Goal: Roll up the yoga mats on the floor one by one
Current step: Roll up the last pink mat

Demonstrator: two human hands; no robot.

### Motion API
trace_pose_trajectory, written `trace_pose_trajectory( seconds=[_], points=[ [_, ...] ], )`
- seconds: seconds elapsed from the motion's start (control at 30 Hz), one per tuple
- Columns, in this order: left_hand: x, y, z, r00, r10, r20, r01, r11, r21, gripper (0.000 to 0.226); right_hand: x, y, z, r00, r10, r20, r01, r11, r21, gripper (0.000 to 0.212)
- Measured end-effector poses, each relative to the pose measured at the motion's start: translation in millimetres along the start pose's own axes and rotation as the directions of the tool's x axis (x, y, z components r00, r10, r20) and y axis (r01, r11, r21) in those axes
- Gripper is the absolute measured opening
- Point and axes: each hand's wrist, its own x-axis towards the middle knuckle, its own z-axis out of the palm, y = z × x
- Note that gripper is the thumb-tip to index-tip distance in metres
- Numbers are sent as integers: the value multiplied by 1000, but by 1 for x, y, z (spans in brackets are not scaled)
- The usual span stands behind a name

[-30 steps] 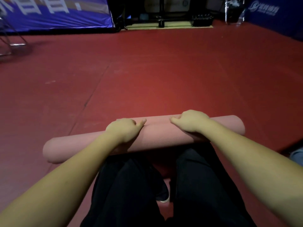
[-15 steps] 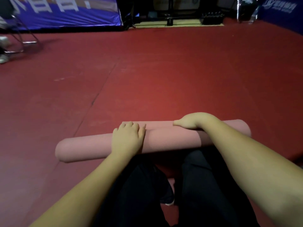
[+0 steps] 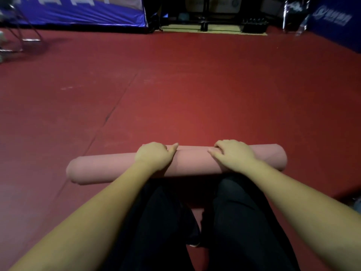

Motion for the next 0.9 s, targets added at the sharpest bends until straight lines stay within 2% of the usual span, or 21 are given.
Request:
trace_pose_trajectory(
  seconds=[0.07, 0.2, 0.3, 0.4, 0.5, 0.67, 0.73, 0.77, 0.83, 0.9],
  points=[
    [9, 1, -2, 998, -7, 69, 8, 1000, -14, 78, -15, -1, 13, 997, 28, -70, -33, 996, -84, 68],
    [18, 3, -3, 991, -17, 130, 18, 1000, -7, 80, -16, -5, 15, 988, 116, -107, -124, 990, -72, 76],
    [17, 3, -12, 988, -30, 150, 31, 999, -9, 79, -12, -6, 6, 987, 96, -128, -108, 991, -84, 70],
    [13, 3, -26, 979, -40, 201, 48, 998, -37, 77, -11, -9, -3, 986, 56, -154, -69, 995, -76, 55],
    [6, 7, -41, 949, -30, 314, 49, 997, -55, 74, -12, -10, -17, 992, 55, -118, -60, 997, -38, 51],
    [-6, 3, -39, 901, -29, 434, 106, 982, -154, 69, -19, -10, -25, 997, 82, 4, -82, 996, -34, 63],
    [-10, 3, -33, 920, -57, 387, 115, 985, -129, 68, -19, -13, -25, 995, 90, 52, -88, 995, -39, 68],
    [-10, 2, -30, 952, -64, 300, 101, 989, -110, 65, -17, -14, -27, 991, 97, 88, -94, 995, -38, 71],
    [-11, 1, -24, 1000, -23, 4, 23, 999, -42, 55, -9, -14, -31, 977, 104, 188, -101, 995, -26, 75],
    [-19, 4, -15, 974, 33, -224, -32, 999, 10, 47, 0, -15, -36, 954, 97, 284, -102, 995, 1, 77]
  ],
)
